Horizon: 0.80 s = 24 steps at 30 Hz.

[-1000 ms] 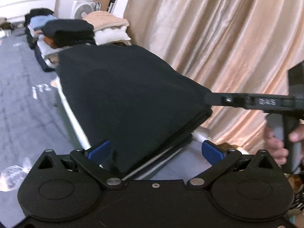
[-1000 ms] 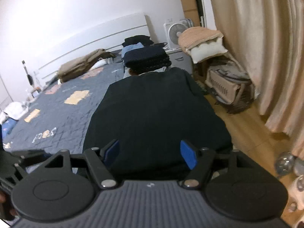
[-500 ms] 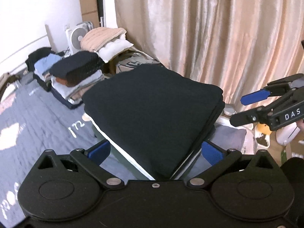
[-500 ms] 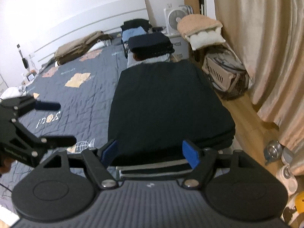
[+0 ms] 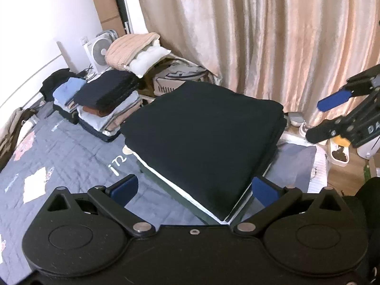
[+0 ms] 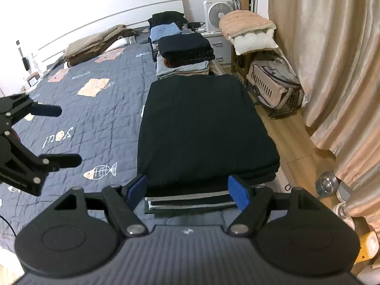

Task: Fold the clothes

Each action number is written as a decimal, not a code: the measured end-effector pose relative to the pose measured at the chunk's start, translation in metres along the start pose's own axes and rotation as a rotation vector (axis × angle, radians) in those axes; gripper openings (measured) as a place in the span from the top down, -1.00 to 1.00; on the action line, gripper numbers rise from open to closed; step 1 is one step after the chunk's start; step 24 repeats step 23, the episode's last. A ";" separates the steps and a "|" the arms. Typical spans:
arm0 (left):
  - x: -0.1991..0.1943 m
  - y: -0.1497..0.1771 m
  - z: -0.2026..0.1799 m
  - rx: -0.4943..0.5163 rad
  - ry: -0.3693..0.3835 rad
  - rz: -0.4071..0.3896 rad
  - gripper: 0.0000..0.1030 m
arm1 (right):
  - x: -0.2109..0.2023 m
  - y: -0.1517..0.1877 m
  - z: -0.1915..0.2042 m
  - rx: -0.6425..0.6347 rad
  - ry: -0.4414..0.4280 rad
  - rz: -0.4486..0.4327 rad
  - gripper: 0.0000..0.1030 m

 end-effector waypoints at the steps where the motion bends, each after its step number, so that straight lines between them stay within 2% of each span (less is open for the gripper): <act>1: 0.000 -0.001 0.002 -0.004 0.001 0.007 -1.00 | -0.003 -0.002 0.000 0.002 0.002 -0.001 -0.46; 15: -0.006 -0.006 0.011 0.004 0.001 0.034 -1.00 | -0.017 -0.011 0.015 -0.026 -0.001 0.050 -0.46; 24: -0.009 -0.004 0.011 -0.001 0.017 0.002 -1.00 | -0.017 -0.011 0.019 -0.041 0.001 0.052 -0.46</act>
Point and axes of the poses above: each gripper's, at about its wrist camera, not at the fingertips, and x roughly the way its jaws point, z to its left, y to its underside, the point moved 4 cm from there along x, roughly the way its jaws point, and after that the axes turned 6 degrees about z, right-handed, at the moved point
